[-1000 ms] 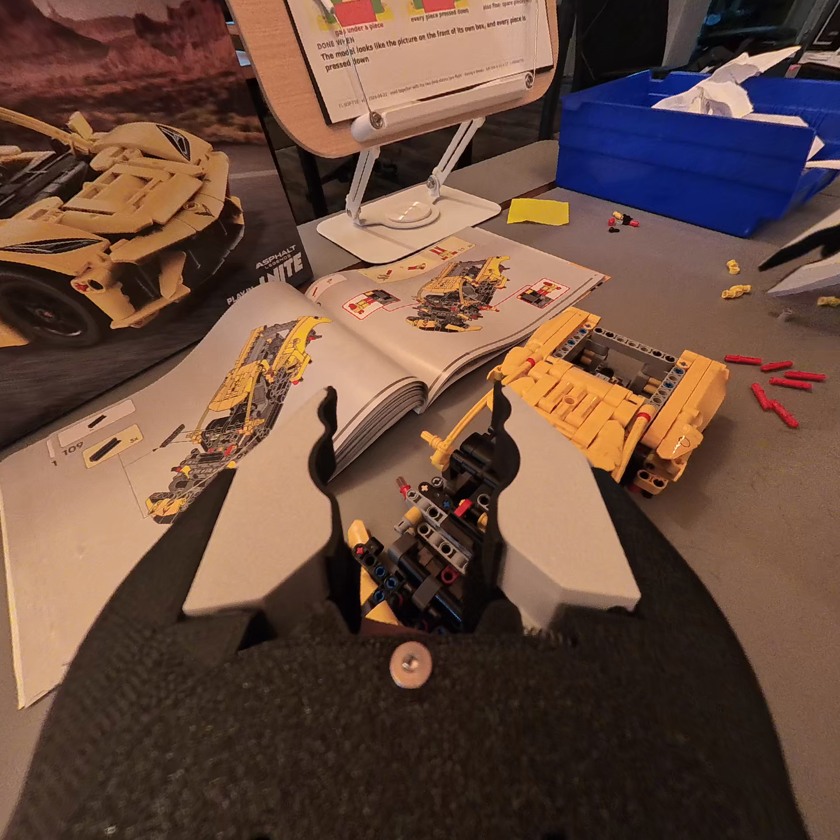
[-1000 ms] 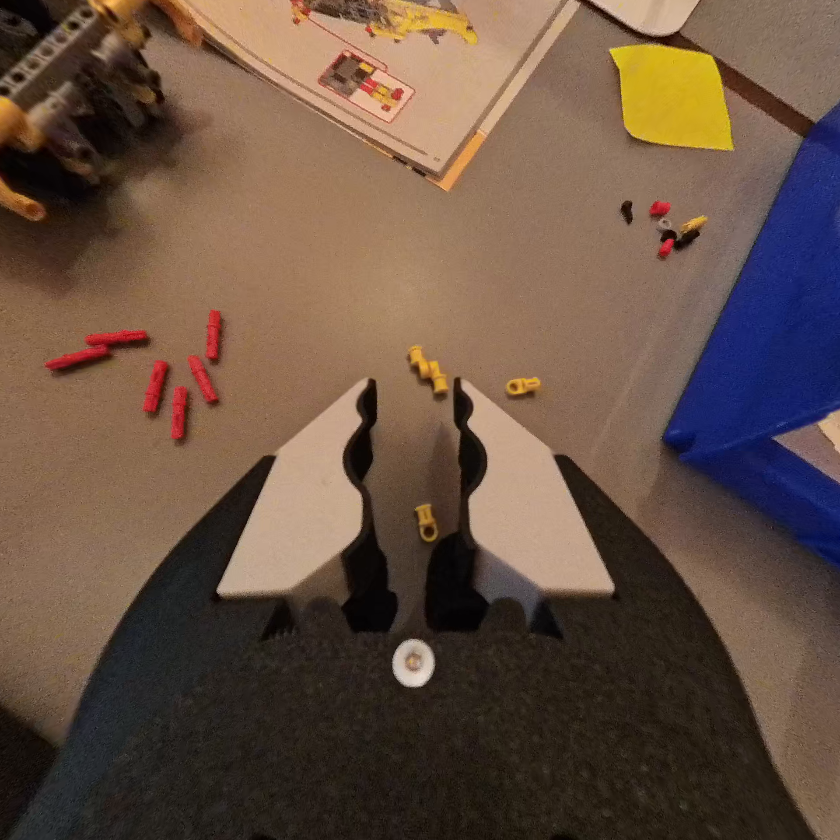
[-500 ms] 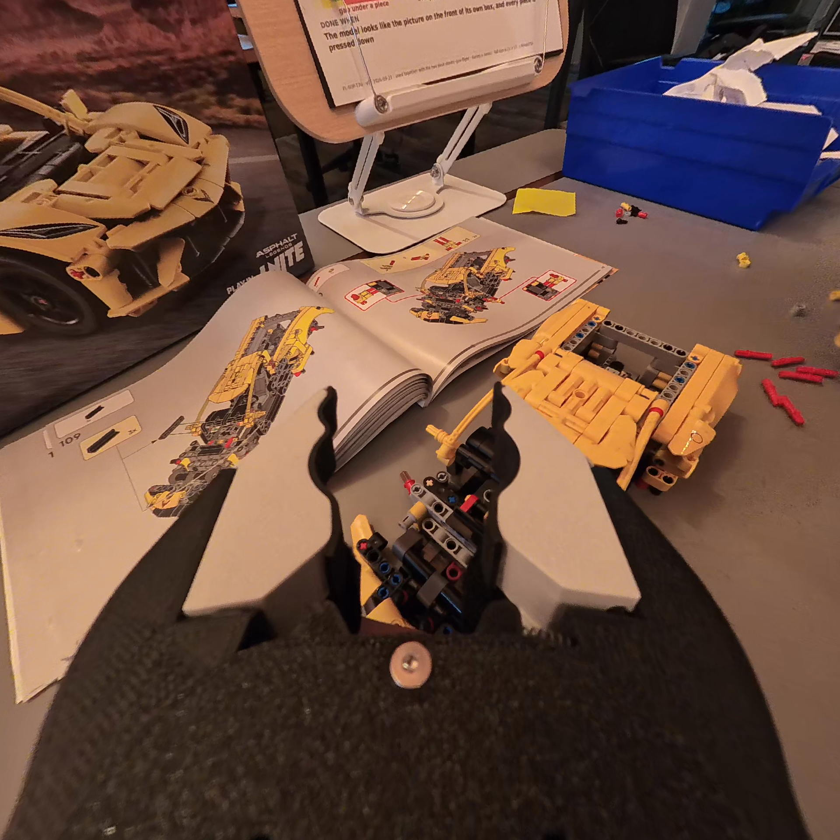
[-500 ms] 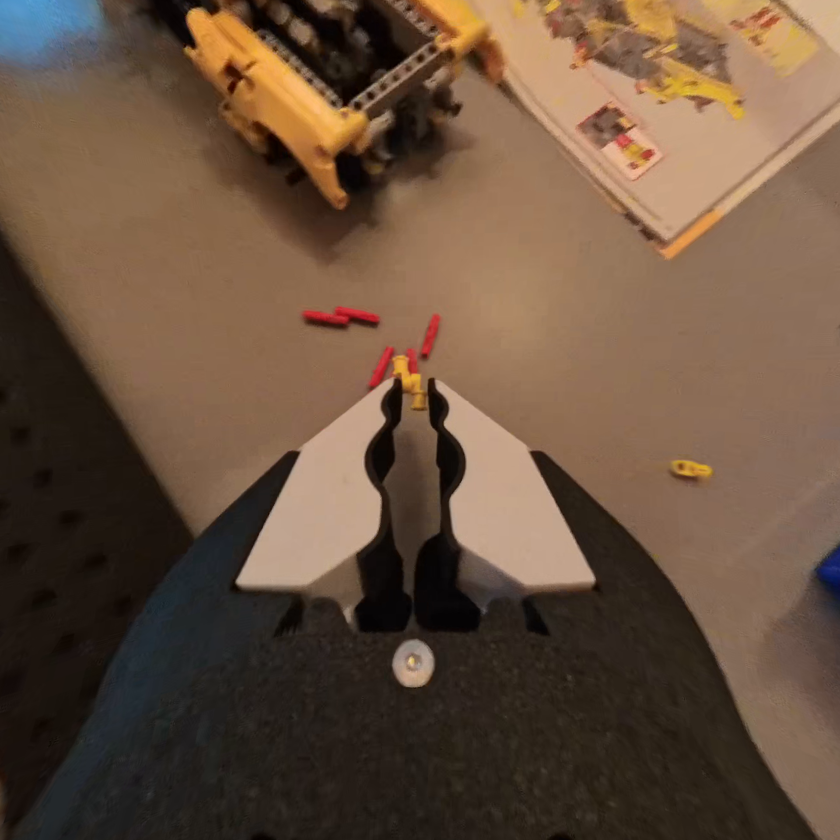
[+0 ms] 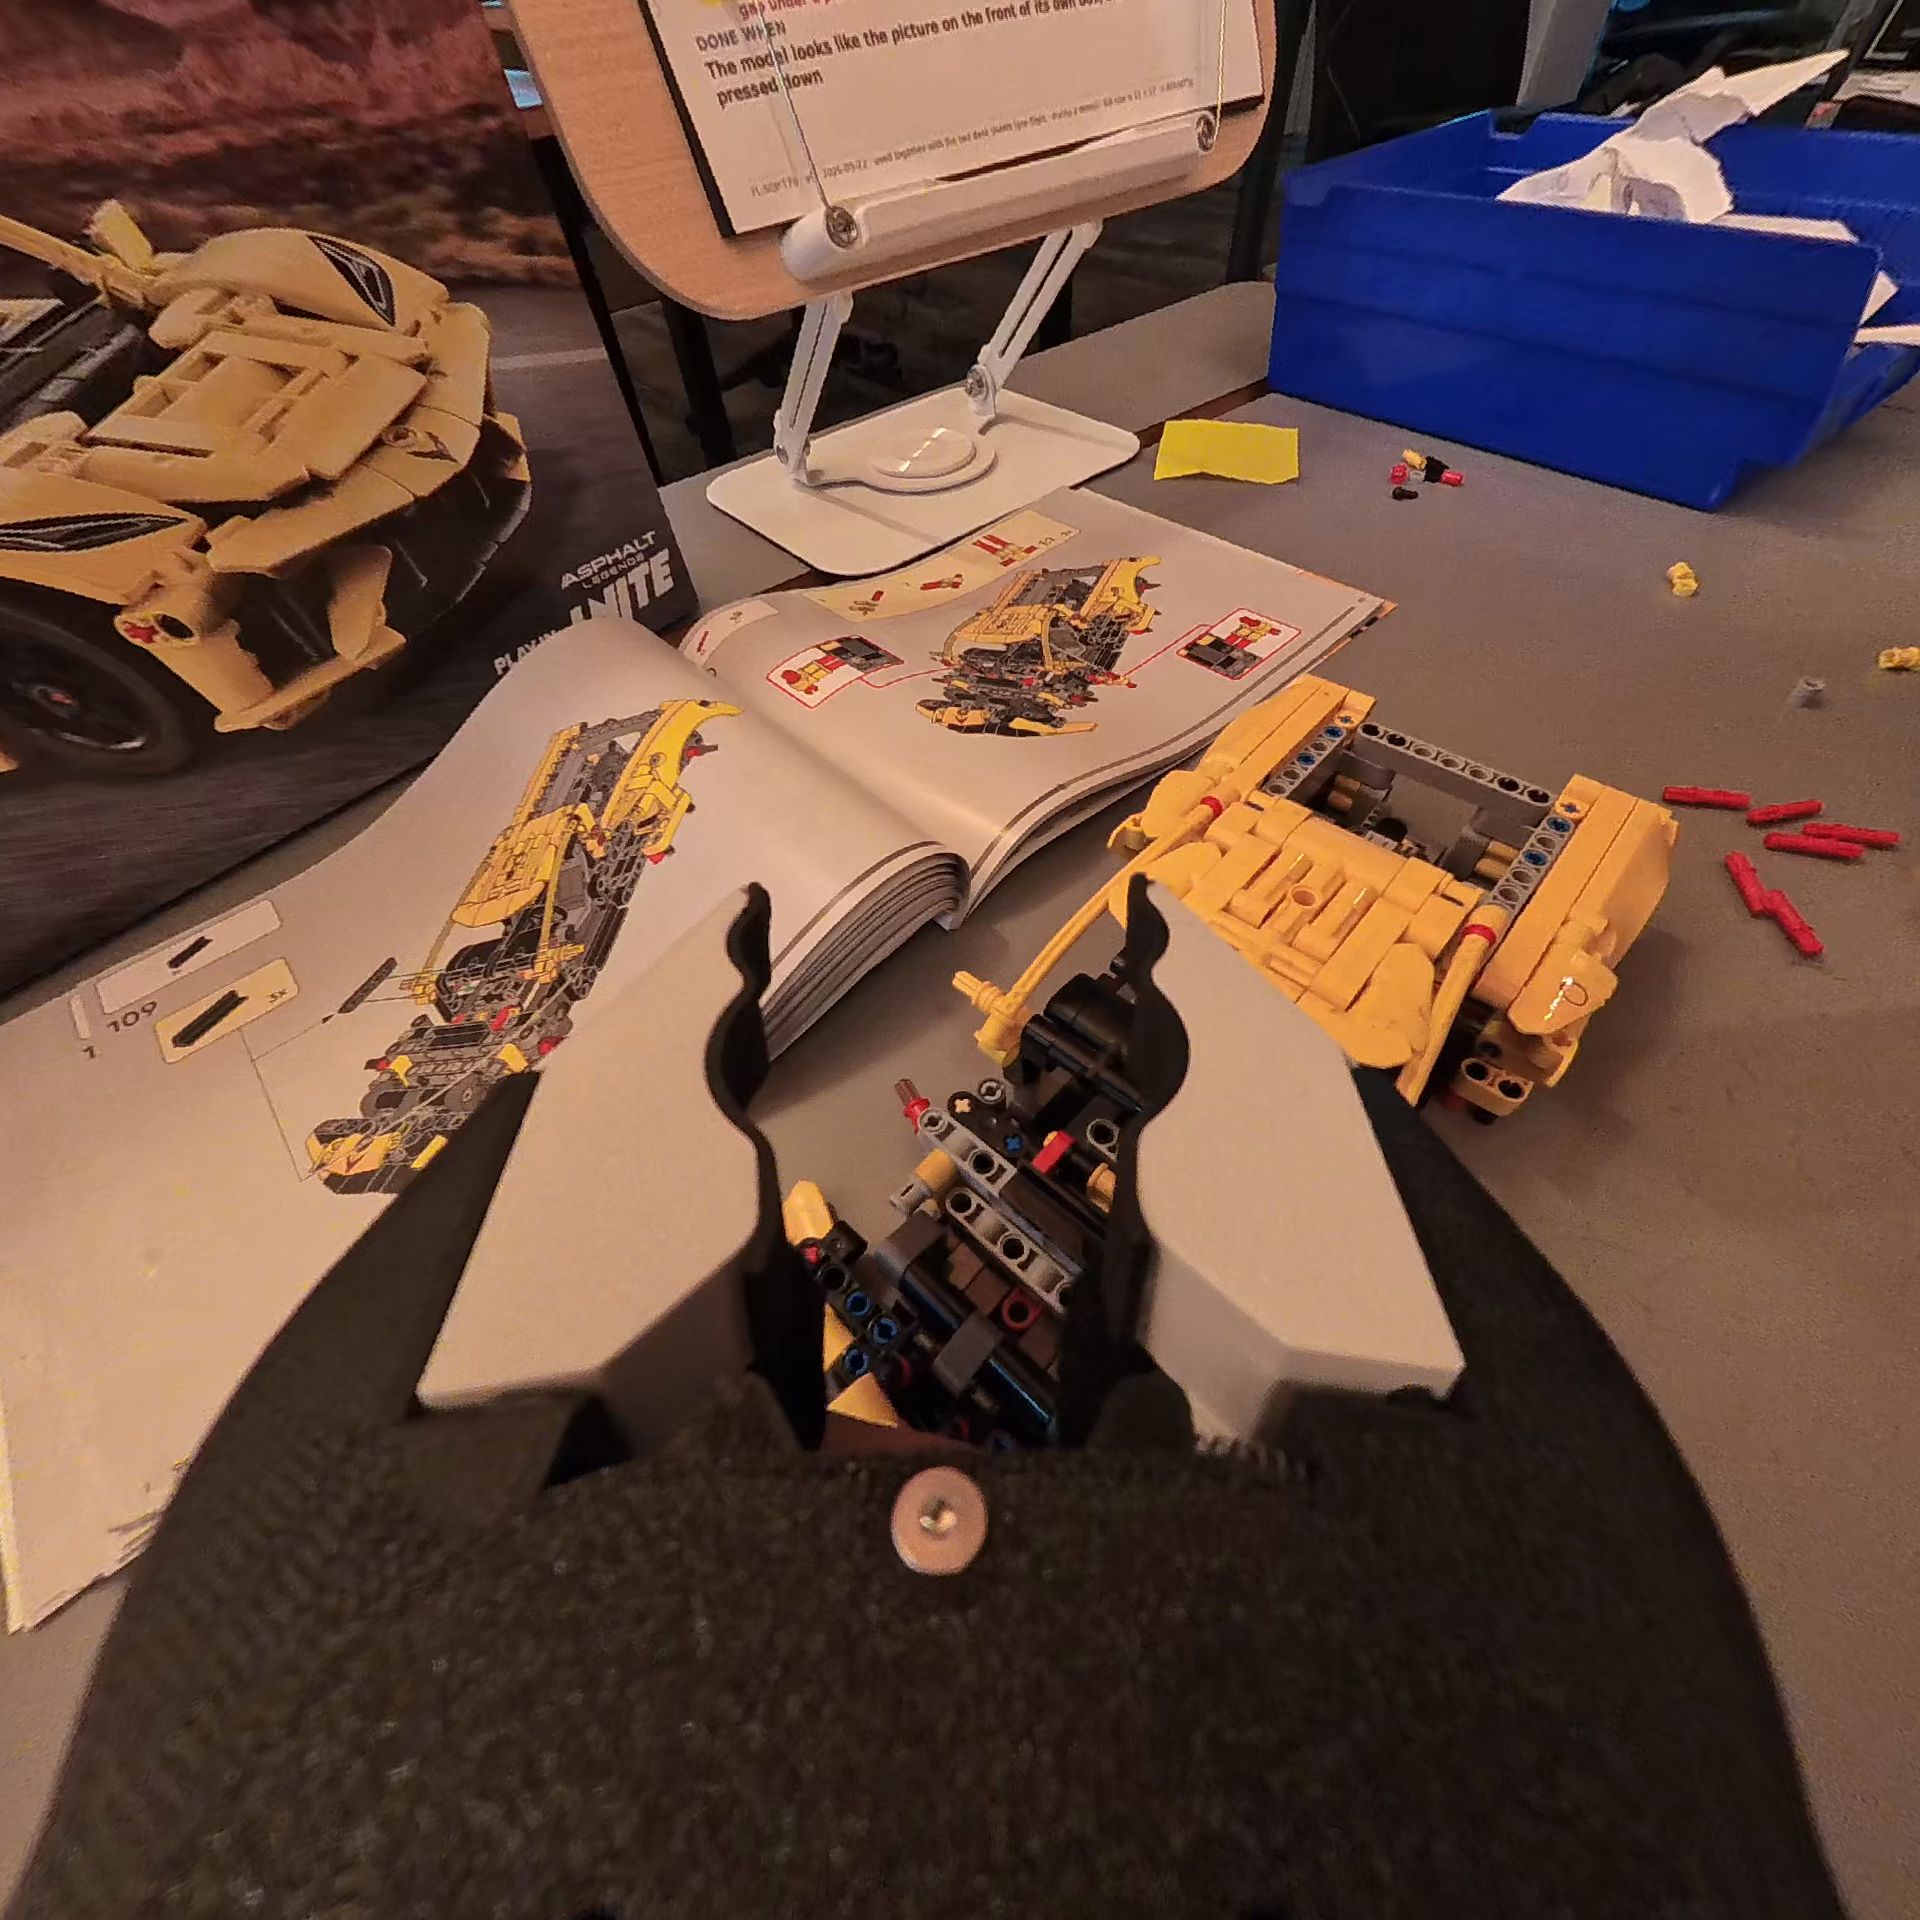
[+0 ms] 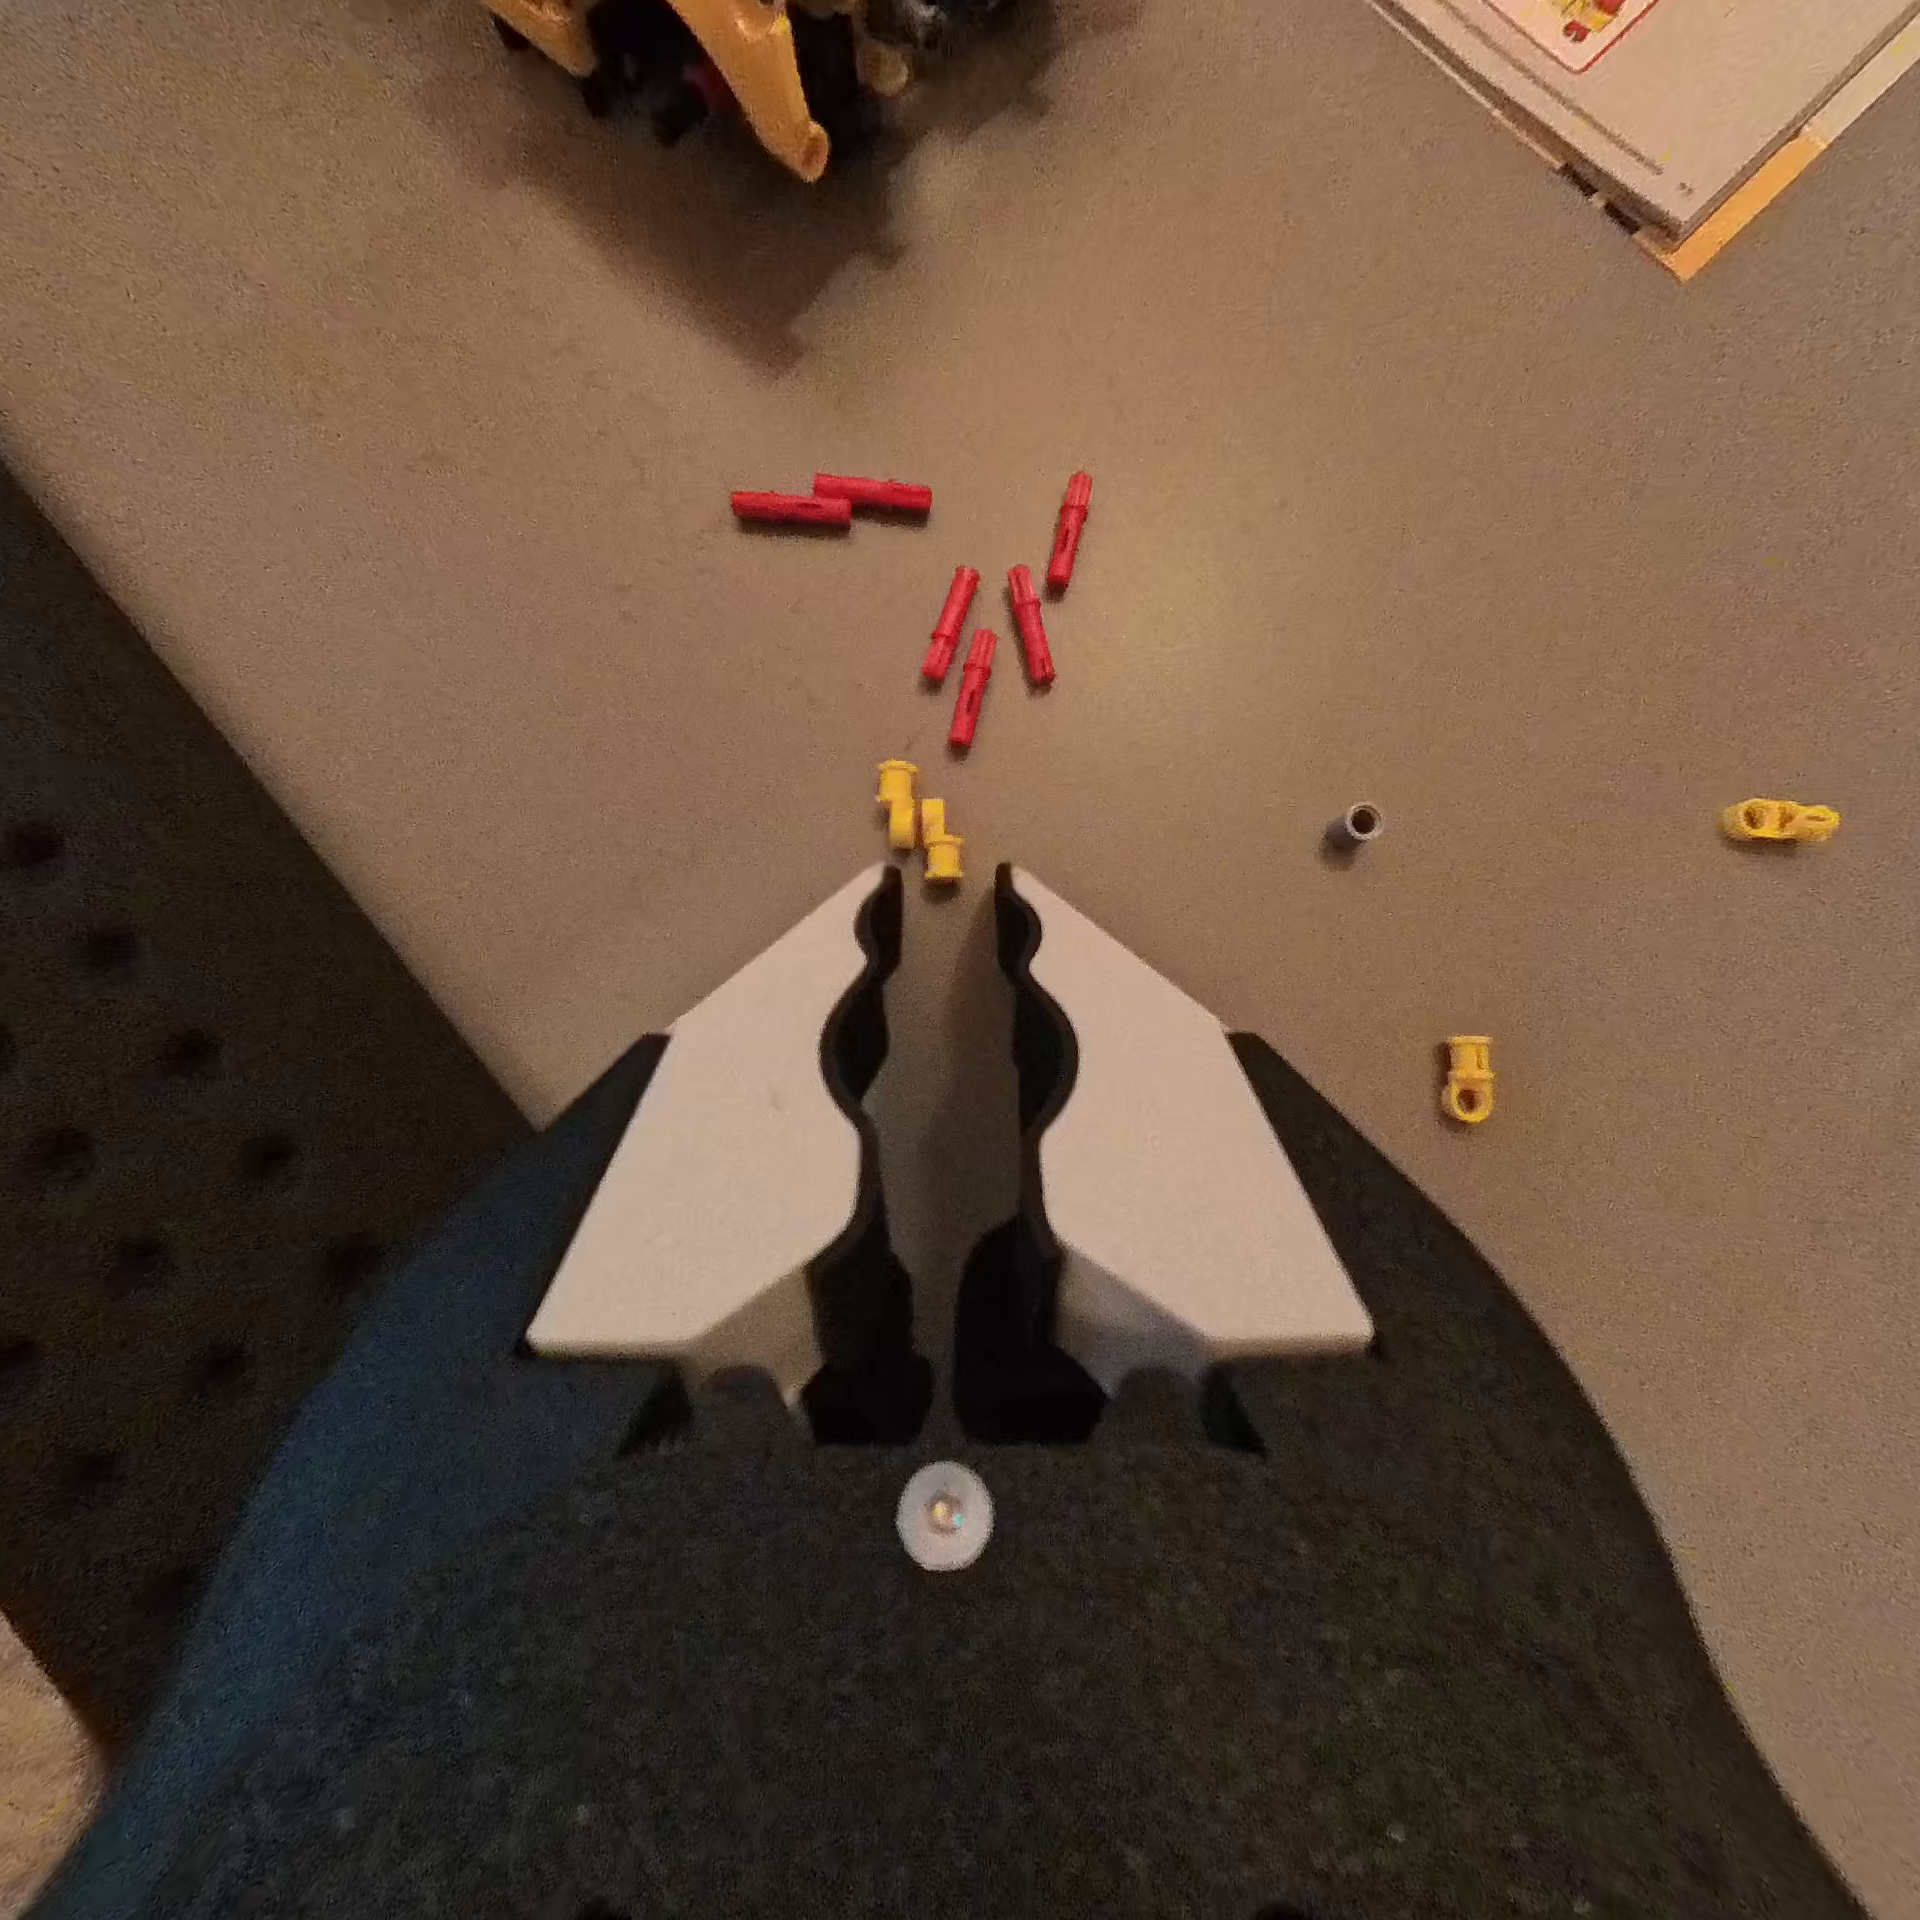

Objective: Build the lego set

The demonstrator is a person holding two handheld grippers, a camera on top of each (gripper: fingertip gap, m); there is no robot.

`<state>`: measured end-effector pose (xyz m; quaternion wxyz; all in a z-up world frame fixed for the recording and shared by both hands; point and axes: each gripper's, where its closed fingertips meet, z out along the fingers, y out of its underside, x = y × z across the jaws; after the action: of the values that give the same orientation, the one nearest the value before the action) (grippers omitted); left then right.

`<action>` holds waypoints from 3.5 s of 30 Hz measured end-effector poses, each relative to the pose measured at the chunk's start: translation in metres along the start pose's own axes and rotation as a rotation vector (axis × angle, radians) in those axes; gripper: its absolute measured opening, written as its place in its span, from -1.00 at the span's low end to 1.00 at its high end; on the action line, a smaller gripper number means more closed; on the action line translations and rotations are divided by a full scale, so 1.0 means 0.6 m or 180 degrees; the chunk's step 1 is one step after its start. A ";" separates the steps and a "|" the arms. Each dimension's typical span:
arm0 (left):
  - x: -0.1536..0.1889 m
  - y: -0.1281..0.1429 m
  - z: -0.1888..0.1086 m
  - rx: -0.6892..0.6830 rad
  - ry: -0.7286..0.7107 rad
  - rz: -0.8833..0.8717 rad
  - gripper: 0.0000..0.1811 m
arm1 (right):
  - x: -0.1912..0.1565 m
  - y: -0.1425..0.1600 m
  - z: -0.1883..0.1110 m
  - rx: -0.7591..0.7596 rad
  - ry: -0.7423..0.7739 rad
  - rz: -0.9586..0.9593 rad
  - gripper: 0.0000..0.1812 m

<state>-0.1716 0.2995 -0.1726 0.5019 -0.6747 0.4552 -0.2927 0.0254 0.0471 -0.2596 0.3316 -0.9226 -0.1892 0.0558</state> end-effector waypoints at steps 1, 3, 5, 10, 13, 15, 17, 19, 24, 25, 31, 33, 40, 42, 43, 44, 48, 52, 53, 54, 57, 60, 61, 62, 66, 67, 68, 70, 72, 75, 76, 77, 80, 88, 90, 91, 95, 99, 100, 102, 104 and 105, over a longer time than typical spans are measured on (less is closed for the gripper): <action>-0.001 -0.001 0.000 0.0005 -0.0002 -0.0005 -0.25 | 0.004 0.003 0.002 -0.0019 0.0064 -0.0043 -0.86; -0.002 -0.001 -0.001 0.0010 -0.0010 -0.0009 -0.25 | 0.006 0.002 0.003 0.0024 0.0127 -0.0128 -1.00; -0.003 0.000 -0.001 0.0003 -0.0021 -0.0008 -0.25 | 0.018 0.006 0.002 -0.0017 0.0260 -0.0158 -1.00; -0.005 0.000 -0.001 0.0005 -0.0017 -0.0031 -0.24 | 0.015 0.006 -0.006 0.0064 0.0067 0.0065 -0.75; -0.003 0.000 -0.001 0.0004 -0.0016 -0.0016 -0.25 | 0.066 0.005 -0.033 0.0251 0.0409 0.0188 -0.76; -0.003 0.000 -0.001 0.0006 -0.0014 -0.0010 -0.25 | 0.127 0.026 -0.049 0.0180 0.0780 0.0406 -0.71; -0.003 -0.001 -0.002 0.0010 -0.0015 -0.0008 -0.25 | 0.156 0.050 -0.050 0.0055 0.0832 0.0555 -0.64; -0.004 -0.001 -0.002 0.0010 -0.0026 -0.0009 -0.24 | 0.166 0.056 -0.046 0.0081 0.0813 0.0595 -0.67; -0.010 0.002 -0.001 0.0000 -0.0043 -0.0042 -0.24 | 0.166 0.059 -0.040 0.0064 0.0800 0.0535 -0.94; -0.010 0.002 -0.001 -0.0002 -0.0046 -0.0044 -0.24 | 0.159 0.054 -0.042 0.0036 0.0764 0.0523 -0.94; -0.007 0.004 0.001 -0.0019 -0.0038 -0.0017 -0.24 | -0.026 -0.046 -0.038 0.0389 -0.0483 0.0219 -0.93; -0.005 0.004 0.001 -0.0025 -0.0038 0.0009 -0.25 | -0.083 -0.056 -0.014 0.0311 -0.0655 0.0104 -0.93; -0.004 0.002 0.001 -0.0014 -0.0018 -0.0008 -0.25 | -0.092 -0.058 0.048 0.0024 -0.0046 -0.0122 -0.93; -0.002 0.002 0.000 -0.0018 -0.0017 0.0009 -0.25 | -0.084 -0.059 0.047 0.0037 -0.0066 -0.0052 -0.82; -0.002 0.002 0.000 -0.0016 -0.0022 0.0021 -0.25 | -0.074 -0.062 0.041 0.0091 -0.0024 -0.0038 -0.70; -0.002 0.001 -0.001 -0.0010 -0.0029 0.0029 -0.25 | -0.057 -0.068 0.030 0.0185 0.0046 -0.0013 -0.69; -0.004 -0.003 -0.004 0.0019 -0.0037 0.0017 -0.24 | 0.110 -0.074 -0.018 0.0601 0.0837 0.0515 -0.68; -0.006 -0.001 -0.003 0.0005 -0.0056 0.0028 -0.24 | 0.260 -0.019 -0.014 0.0363 0.1404 0.1006 -0.52; -0.008 0.000 -0.003 -0.0004 -0.0064 0.0028 -0.24 | 0.270 -0.014 -0.007 0.0341 0.1353 0.1079 -0.52; -0.010 0.002 -0.003 -0.0013 -0.0075 0.0026 -0.24 | 0.274 -0.013 0.002 0.0324 0.1274 0.1099 -0.52; -0.016 0.000 -0.005 0.0002 -0.0103 -0.0006 -0.24 | 0.279 -0.008 0.014 0.0203 0.1289 0.1004 -0.68; -0.020 0.000 -0.006 0.0010 -0.0109 -0.0033 -0.24 | 0.270 -0.006 0.016 0.0151 0.1268 0.0983 -0.84; -0.020 0.001 -0.006 0.0007 -0.0107 -0.0034 -0.24 | 0.264 -0.006 0.015 0.0112 0.1246 0.0974 -0.84; -0.019 0.000 -0.006 0.0006 -0.0103 -0.0033 -0.24 | 0.251 -0.013 0.013 0.0142 0.1155 0.0940 -0.84; -0.014 0.003 -0.003 -0.0021 -0.0069 -0.0025 -0.24 | 0.106 -0.092 -0.005 0.0573 0.0196 0.0505 -0.84; -0.013 0.005 -0.002 -0.0033 -0.0064 -0.0019 -0.24 | 0.049 -0.107 -0.006 0.0608 -0.0143 0.0329 -0.84; -0.012 0.005 -0.001 -0.0040 -0.0059 -0.0010 -0.24 | -0.005 -0.115 -0.004 0.0575 -0.0409 0.0188 -0.84; -0.008 0.005 0.000 -0.0048 -0.0046 0.0008 -0.24 | -0.075 -0.116 0.015 0.0412 -0.0530 -0.0037 -0.84; -0.005 0.002 0.000 -0.0038 -0.0036 0.0028 -0.24 | -0.120 -0.119 0.040 0.0299 -0.0489 -0.0186 -0.84; 0.000 0.001 0.000 -0.0034 -0.0022 0.0053 -0.24 | -0.129 -0.123 0.071 0.0191 -0.0181 -0.0375 -0.84; 0.000 0.001 -0.001 -0.0033 -0.0021 0.0059 -0.25 | -0.132 -0.116 0.081 0.0090 -0.0209 -0.0400 -0.84; 0.001 0.001 -0.001 -0.0030 -0.0021 0.0062 -0.25 | -0.131 -0.108 0.089 -0.0022 -0.0218 -0.0394 -0.84; -0.001 0.000 -0.002 -0.0031 -0.0025 0.0029 -0.25 | -0.130 -0.111 0.093 0.0022 -0.0359 -0.0220 -0.83; -0.014 -0.007 -0.011 0.0056 -0.0020 -0.0202 -0.30 | -0.050 -0.097 0.033 0.0270 -0.0104 0.0147 -0.56; -0.012 -0.007 -0.010 0.0056 0.0040 -0.0281 -0.32 | -0.011 -0.077 0.016 0.0238 0.0075 0.0297 -0.61; -0.010 -0.007 -0.010 0.0054 0.0061 -0.0307 -0.33 | 0.000 -0.068 0.011 0.0223 0.0112 0.0343 -0.61; -0.008 -0.003 -0.007 0.0044 0.0027 -0.0176 -0.33 | -0.006 -0.048 -0.002 0.0197 0.0033 0.0332 -0.66; -0.012 -0.006 -0.009 0.0092 -0.0129 0.0112 -0.33 | -0.026 -0.022 -0.013 -0.0004 -0.0059 0.0213 -0.70; -0.011 -0.008 -0.009 0.0105 -0.0147 0.0154 -0.33 | -0.032 -0.020 -0.015 -0.0008 -0.0088 0.0199 -0.72; -0.009 -0.008 -0.008 0.0101 -0.0149 0.0188 -0.33 | -0.033 -0.010 -0.014 -0.0084 -0.0003 0.0134 -0.74; -0.004 -0.006 -0.006 0.0084 -0.0124 0.0196 -0.33 | -0.034 -0.001 -0.008 -0.0170 0.0051 0.0097 -0.74; -0.003 -0.005 -0.005 0.0076 -0.0115 0.0205 -0.33 | -0.036 -0.001 -0.005 -0.0175 0.0037 0.0107 -0.74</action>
<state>-0.1737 0.2999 -0.1685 0.5272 -0.6588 0.4640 -0.2696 0.0061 0.0372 -0.2574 0.3062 -0.9347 -0.1732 0.0507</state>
